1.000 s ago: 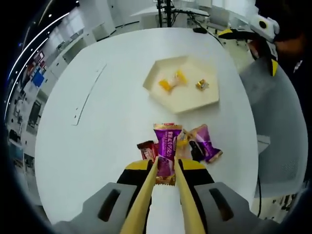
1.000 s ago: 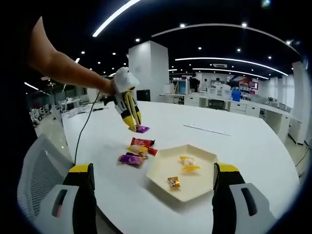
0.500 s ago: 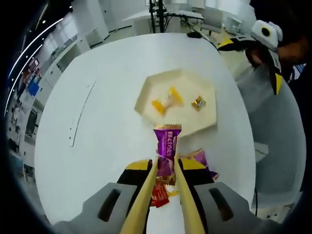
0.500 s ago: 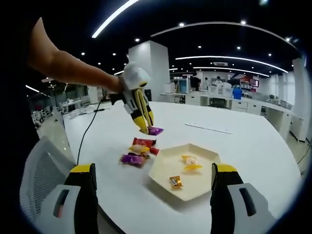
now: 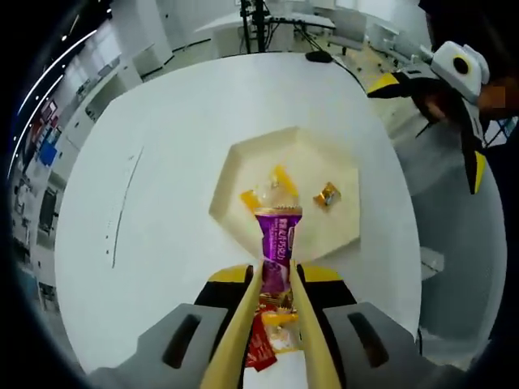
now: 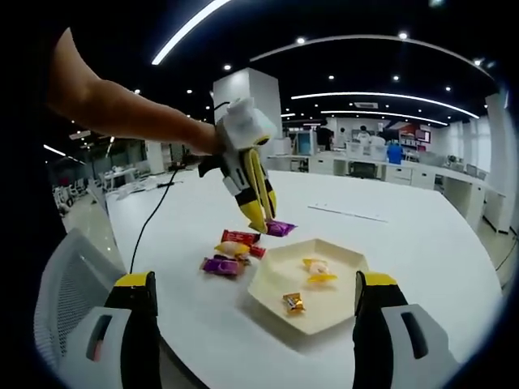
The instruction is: Place the target food into the container with the food tongs after gripping and lifting it, then release it inside without dropping or visibly crushing the food.
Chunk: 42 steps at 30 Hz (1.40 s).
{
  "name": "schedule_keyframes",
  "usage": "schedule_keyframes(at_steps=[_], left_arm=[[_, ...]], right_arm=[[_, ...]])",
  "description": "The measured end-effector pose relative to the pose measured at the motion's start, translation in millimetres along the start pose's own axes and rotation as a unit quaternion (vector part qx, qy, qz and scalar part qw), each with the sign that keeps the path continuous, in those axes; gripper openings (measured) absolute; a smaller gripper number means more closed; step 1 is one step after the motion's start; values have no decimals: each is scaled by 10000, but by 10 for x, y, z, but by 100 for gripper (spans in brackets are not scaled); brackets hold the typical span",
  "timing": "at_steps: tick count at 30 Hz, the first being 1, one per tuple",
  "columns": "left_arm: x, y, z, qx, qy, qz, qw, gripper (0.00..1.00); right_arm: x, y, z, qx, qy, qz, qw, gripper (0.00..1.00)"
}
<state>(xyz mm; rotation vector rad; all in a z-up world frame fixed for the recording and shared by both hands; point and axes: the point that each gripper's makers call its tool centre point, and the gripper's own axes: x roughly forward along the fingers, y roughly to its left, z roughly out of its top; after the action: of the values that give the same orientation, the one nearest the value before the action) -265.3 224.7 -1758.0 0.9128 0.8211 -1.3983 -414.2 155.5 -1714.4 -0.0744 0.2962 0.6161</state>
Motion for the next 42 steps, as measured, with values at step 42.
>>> schedule_keyframes(at_steps=[42], left_arm=[[366, -179, 347, 235, -102, -89, 9996, 22]], right_arm=[[-19, -67, -6, 152, 30, -160, 9998, 99]])
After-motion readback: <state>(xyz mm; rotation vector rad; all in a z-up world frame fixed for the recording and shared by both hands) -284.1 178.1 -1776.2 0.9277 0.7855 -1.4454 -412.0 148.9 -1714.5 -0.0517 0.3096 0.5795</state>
